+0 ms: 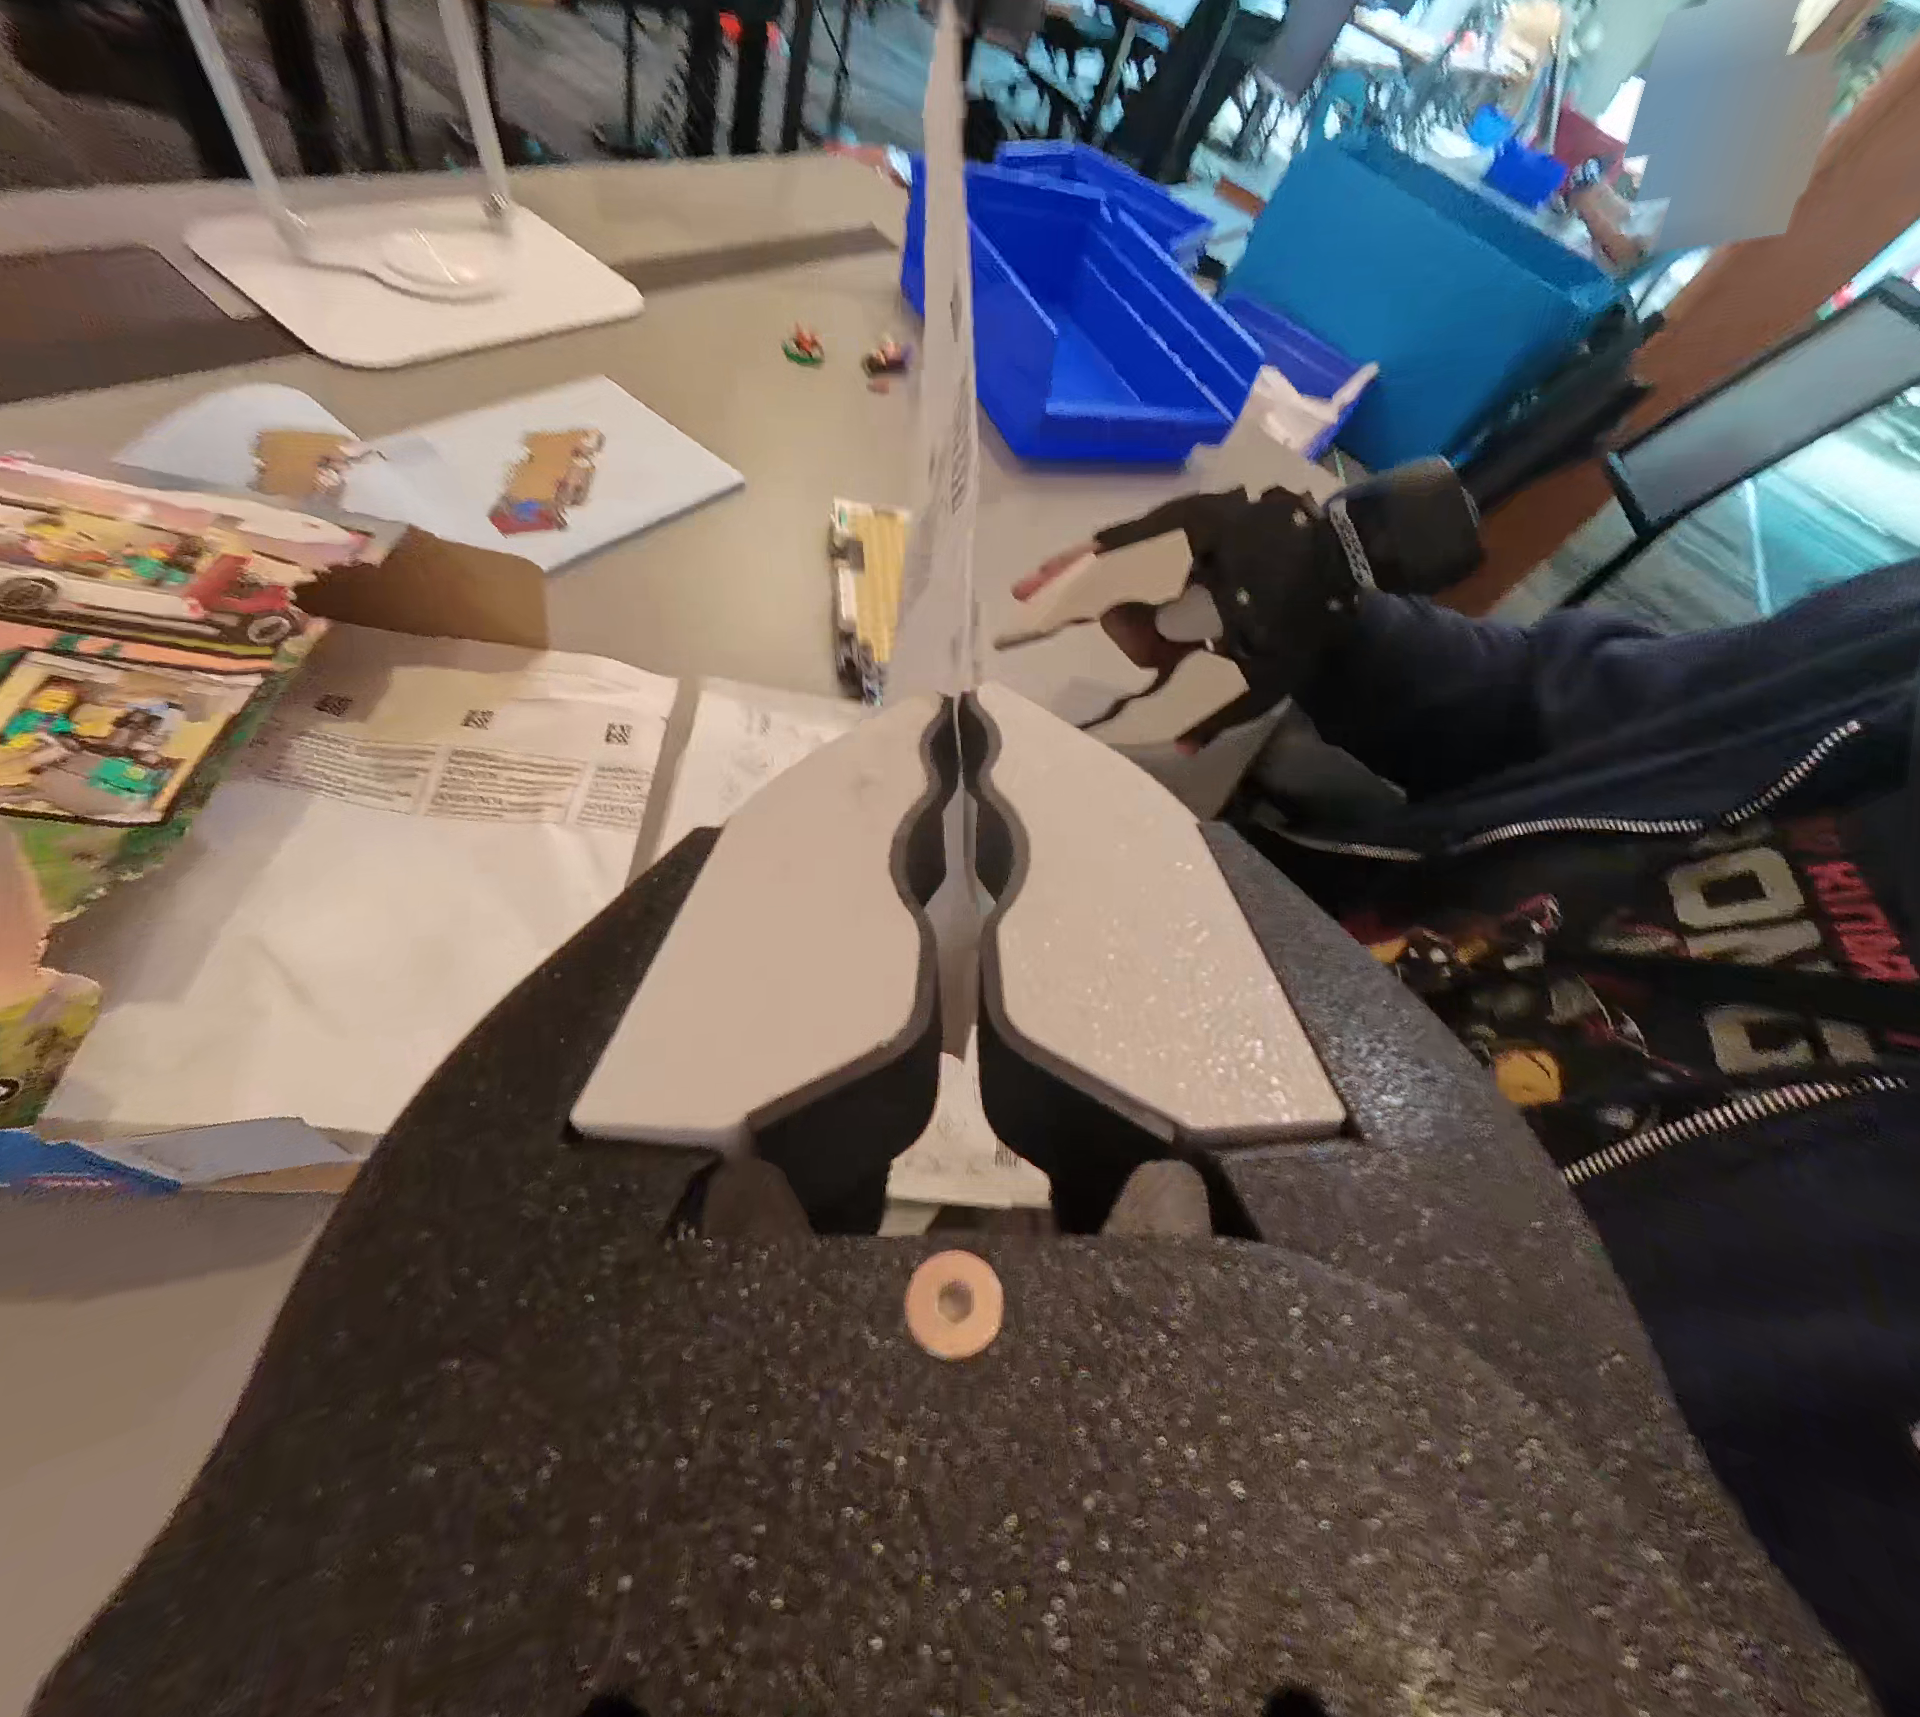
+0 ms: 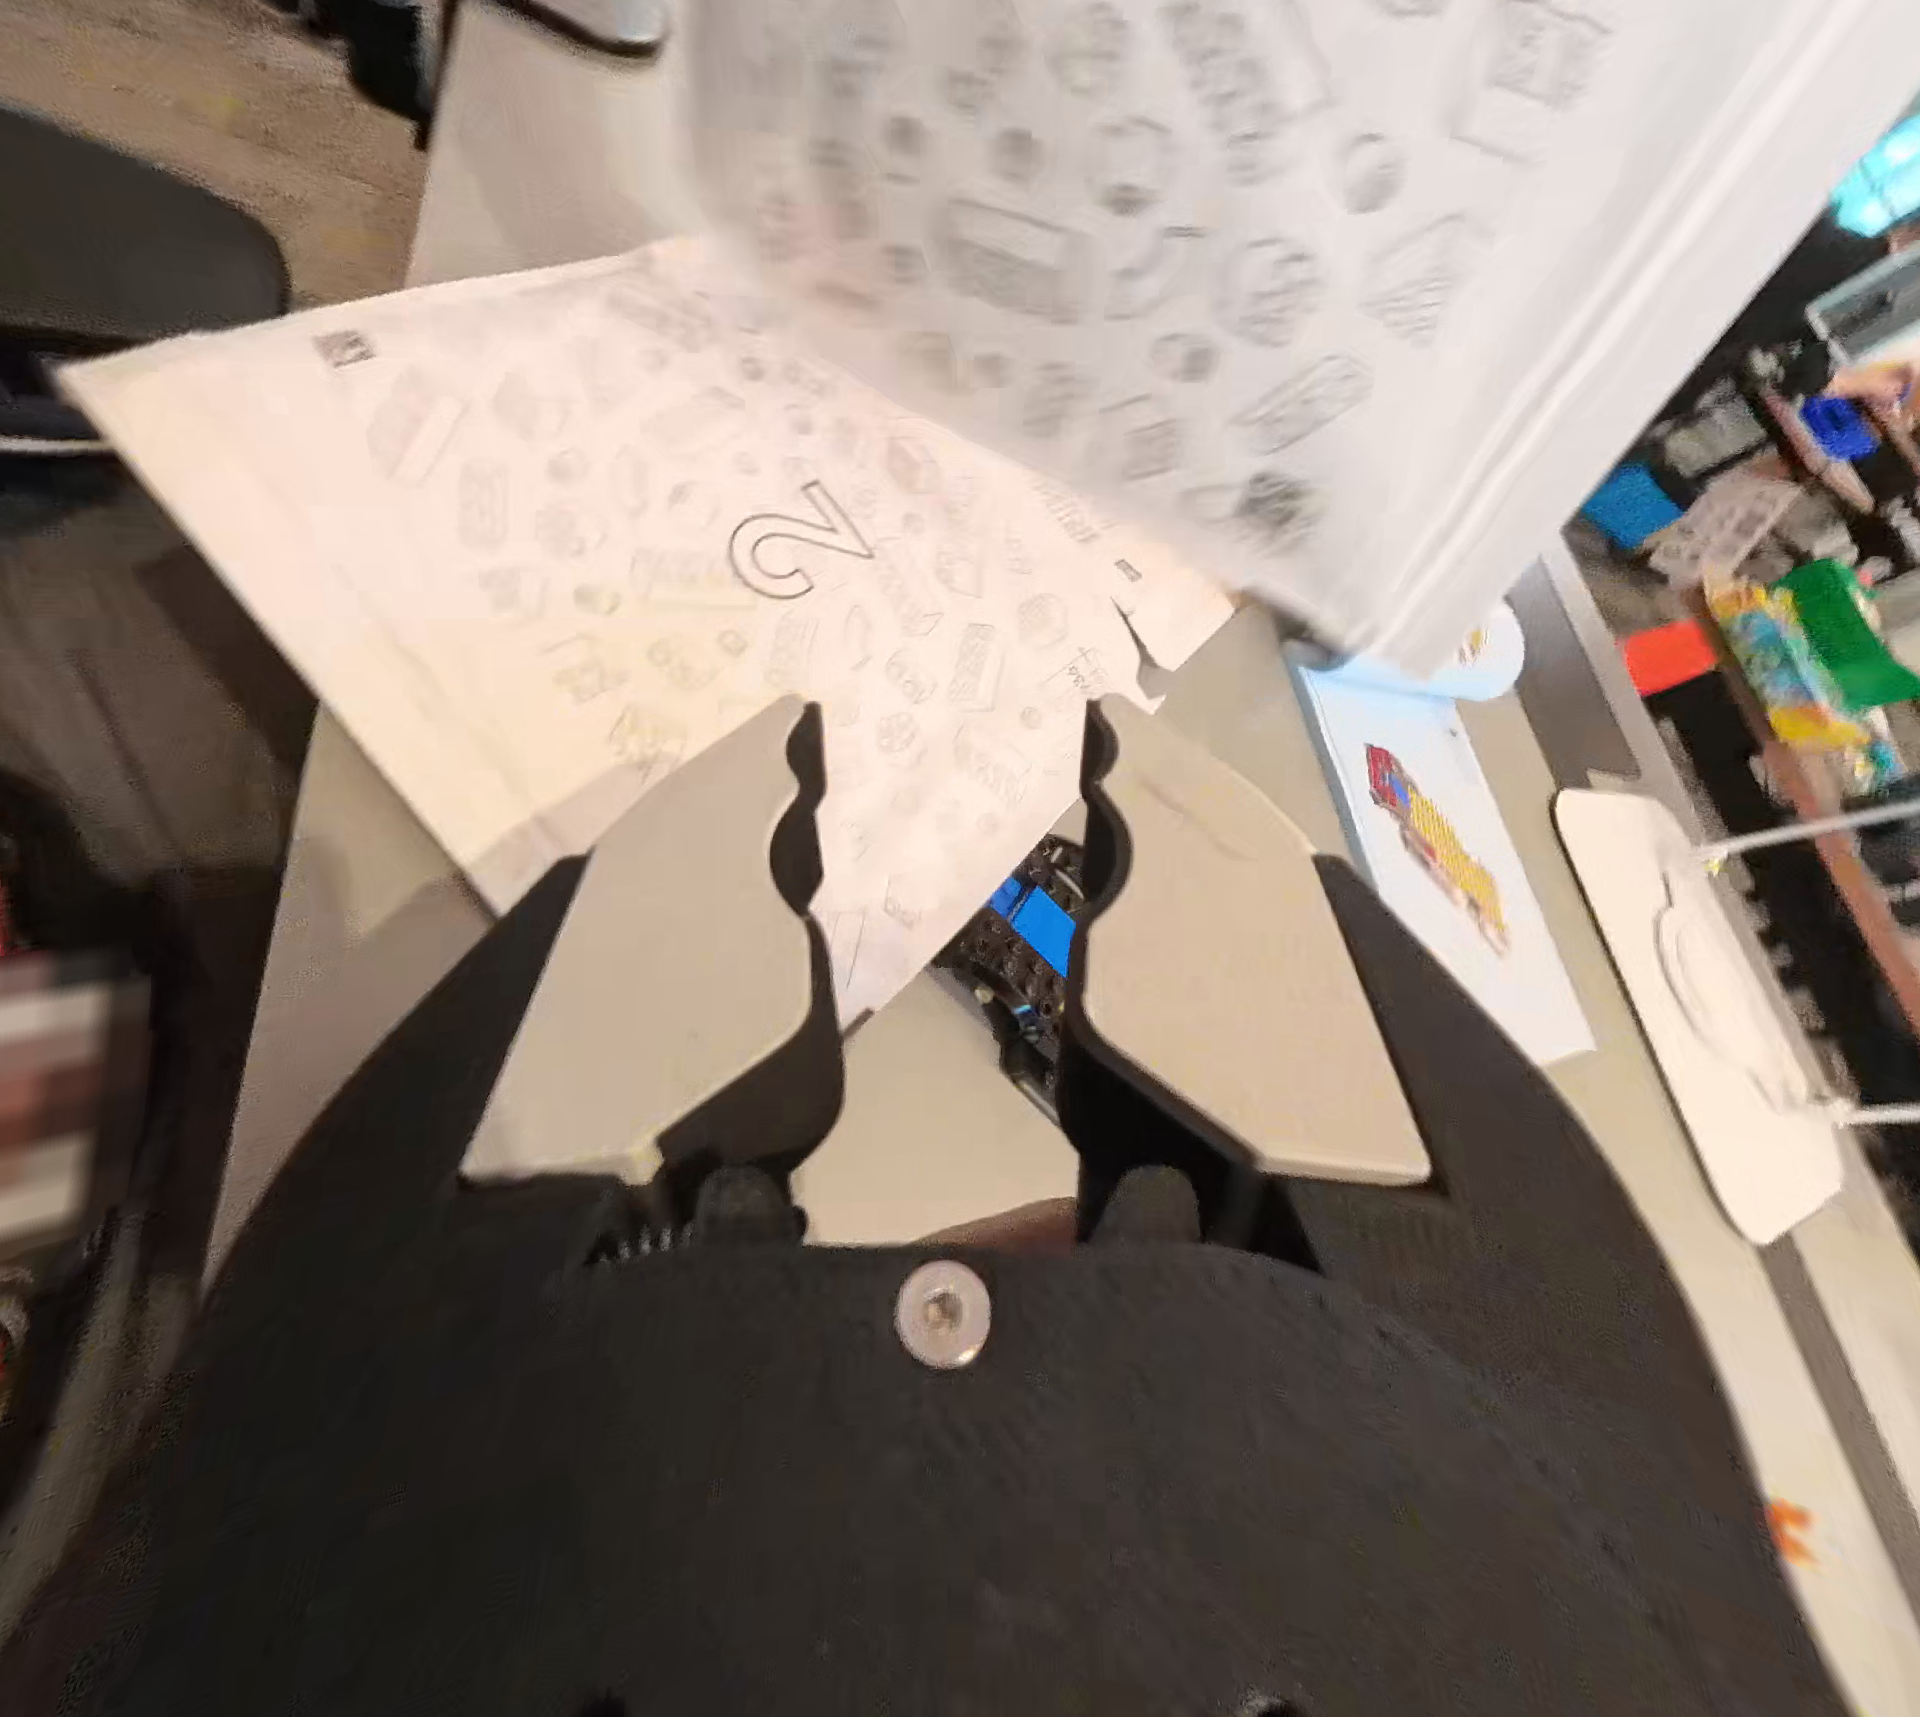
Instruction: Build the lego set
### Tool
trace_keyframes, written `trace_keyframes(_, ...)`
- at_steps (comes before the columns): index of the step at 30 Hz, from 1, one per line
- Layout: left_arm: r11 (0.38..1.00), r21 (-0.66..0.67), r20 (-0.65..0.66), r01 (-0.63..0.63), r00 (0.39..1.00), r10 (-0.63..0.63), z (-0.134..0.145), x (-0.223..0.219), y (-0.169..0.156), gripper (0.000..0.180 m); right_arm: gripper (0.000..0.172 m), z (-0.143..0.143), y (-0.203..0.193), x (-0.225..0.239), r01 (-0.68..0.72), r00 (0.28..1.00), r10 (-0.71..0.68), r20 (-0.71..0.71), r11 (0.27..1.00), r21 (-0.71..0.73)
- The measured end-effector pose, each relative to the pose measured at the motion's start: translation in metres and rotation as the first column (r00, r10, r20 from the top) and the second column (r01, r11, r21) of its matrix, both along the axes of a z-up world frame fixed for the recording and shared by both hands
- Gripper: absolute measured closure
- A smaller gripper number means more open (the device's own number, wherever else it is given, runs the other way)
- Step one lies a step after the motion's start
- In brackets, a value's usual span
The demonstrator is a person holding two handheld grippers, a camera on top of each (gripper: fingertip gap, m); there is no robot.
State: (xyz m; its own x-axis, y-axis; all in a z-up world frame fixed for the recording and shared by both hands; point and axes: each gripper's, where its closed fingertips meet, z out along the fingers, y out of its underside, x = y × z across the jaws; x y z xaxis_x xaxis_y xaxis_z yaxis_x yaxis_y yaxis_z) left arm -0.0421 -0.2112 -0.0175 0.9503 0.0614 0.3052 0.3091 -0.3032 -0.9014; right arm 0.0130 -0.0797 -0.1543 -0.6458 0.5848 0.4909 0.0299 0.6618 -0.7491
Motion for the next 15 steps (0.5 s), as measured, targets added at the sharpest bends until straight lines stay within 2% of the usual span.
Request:
trace_keyframes(3,0.989,-0.124,0.077,0.084,0.994,-0.074,-0.023,-0.014,0.001,0.18,0.126,-0.015,0.002,-0.011,0.067,0.998,-0.068,0.007,0.994,0.084)
trace_keyframes(6,0.964,-0.25,0.145,0.087,0.988,-0.051,-0.06,-0.052,0.005,0.18,0.123,-0.033,-0.001,-0.017,0.091,0.995,-0.095,0.014,0.981,0.171)
trace_keyframes(9,0.938,-0.344,0.202,0.043,0.979,0.029,-0.096,-0.09,0.008,0.18,0.124,-0.045,-0.01,-0.016,0.075,0.995,-0.085,0.046,0.979,0.19)
trace_keyframes(12,0.878,-0.478,0.109,-0.023,0.99,0.085,-0.126,-0.113,0.006,0.172,0.124,-0.053,-0.017,-0.016,0.066,0.994,-0.084,0.075,0.974,0.216)
trace_keyframes(15,0.796,-0.597,-0.067,-0.105,0.994,0.082,-0.144,-0.123,0.004,0.161,0.124,-0.059,-0.022,-0.017,0.051,0.99,-0.081,0.119,0.971,0.233)
